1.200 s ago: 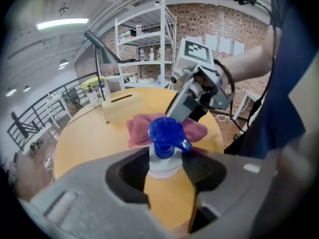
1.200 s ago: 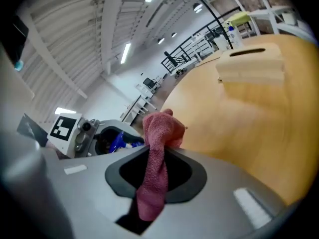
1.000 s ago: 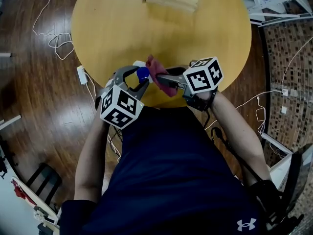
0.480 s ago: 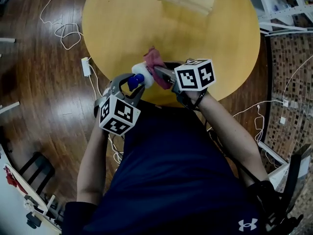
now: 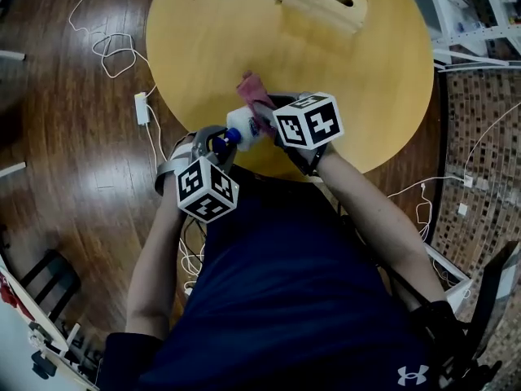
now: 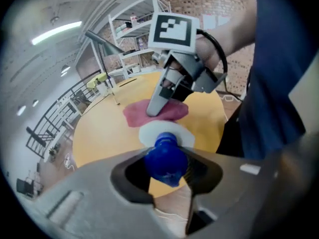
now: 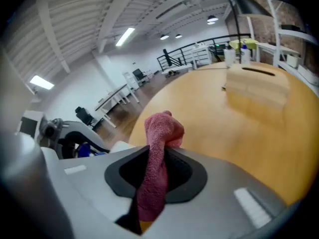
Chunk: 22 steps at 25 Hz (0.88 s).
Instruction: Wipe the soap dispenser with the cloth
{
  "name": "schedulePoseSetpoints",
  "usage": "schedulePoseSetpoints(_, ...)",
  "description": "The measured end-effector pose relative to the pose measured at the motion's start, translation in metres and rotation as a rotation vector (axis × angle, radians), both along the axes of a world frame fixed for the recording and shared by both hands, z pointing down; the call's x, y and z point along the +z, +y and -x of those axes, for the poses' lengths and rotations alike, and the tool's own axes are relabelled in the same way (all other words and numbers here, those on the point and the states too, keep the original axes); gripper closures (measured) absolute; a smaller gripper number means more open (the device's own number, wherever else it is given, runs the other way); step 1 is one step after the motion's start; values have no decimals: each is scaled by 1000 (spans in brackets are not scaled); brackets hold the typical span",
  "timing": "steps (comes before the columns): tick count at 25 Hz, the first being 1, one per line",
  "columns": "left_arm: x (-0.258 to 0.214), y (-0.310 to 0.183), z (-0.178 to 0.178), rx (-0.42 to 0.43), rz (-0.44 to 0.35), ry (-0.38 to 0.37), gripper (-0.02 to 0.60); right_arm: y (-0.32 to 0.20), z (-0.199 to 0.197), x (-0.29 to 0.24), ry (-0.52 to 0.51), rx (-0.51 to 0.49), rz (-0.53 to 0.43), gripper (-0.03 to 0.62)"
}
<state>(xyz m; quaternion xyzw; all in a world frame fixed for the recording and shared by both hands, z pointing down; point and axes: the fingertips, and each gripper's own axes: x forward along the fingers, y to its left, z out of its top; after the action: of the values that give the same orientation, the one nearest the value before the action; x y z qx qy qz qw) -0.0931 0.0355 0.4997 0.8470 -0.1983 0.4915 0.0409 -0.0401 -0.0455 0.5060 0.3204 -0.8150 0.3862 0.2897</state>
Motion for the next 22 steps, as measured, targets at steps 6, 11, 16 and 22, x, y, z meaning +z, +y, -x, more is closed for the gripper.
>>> schedulePoseSetpoints(6, 46, 0, 0, 9, 43, -27, 449, 5, -63, 22, 71, 171, 18, 517)
schedulePoseSetpoints(11, 84, -8, -16, 20, 73, -48, 448, 1, -80, 19, 134, 198, -58, 517)
schedulePoseSetpoints(16, 78, -6, -7, 154, 17, -215, 371, -1, -92, 33, 178, 187, -72, 517)
schedulePoseSetpoints(22, 49, -25, -36, 37, 19, 4, 386, -6, -85, 30, 271, 130, -165, 517)
